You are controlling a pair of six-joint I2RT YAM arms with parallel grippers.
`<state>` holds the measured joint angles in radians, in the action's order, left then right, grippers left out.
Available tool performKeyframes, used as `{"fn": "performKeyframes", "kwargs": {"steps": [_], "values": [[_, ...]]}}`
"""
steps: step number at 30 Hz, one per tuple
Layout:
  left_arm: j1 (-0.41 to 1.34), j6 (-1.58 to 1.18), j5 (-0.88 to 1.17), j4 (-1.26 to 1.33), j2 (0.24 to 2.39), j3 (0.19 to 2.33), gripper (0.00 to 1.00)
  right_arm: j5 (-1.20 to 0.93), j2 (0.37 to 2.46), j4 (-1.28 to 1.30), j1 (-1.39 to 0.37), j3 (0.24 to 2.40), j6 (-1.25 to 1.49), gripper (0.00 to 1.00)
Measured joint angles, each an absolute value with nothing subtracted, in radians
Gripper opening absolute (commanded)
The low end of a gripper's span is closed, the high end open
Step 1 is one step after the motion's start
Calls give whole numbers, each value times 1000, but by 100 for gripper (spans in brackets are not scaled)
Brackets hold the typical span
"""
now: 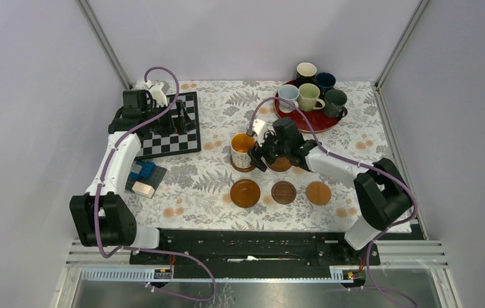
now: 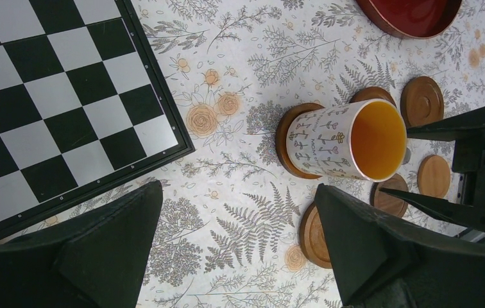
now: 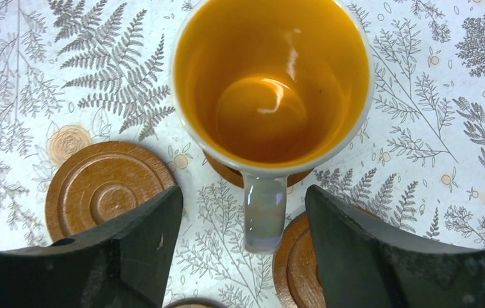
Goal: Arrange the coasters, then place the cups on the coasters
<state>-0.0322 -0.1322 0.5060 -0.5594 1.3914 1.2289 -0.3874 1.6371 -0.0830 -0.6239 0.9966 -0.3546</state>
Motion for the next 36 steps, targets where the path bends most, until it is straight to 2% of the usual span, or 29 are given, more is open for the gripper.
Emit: {"fn": "performKeyframes", "kwargs": {"steps": [8, 12, 20, 30, 36], "values": [[-32, -131, 514, -590, 1408, 1233, 99, -486, 1589, 99, -580, 1114, -318, 85], [-32, -131, 517, -597, 1422, 1236, 99, -548, 1562, 150, -469, 1191, -287, 85], [-32, -131, 517, -612, 1436, 1257, 99, -540, 1551, 234, -232, 1320, -269, 85], [-32, -128, 518, -621, 1436, 1257, 99, -501, 1762, 380, 47, 1522, -334, 82], [-32, -126, 519, -621, 1436, 1257, 99, -408, 1901, 448, 115, 1629, -390, 76]]}}
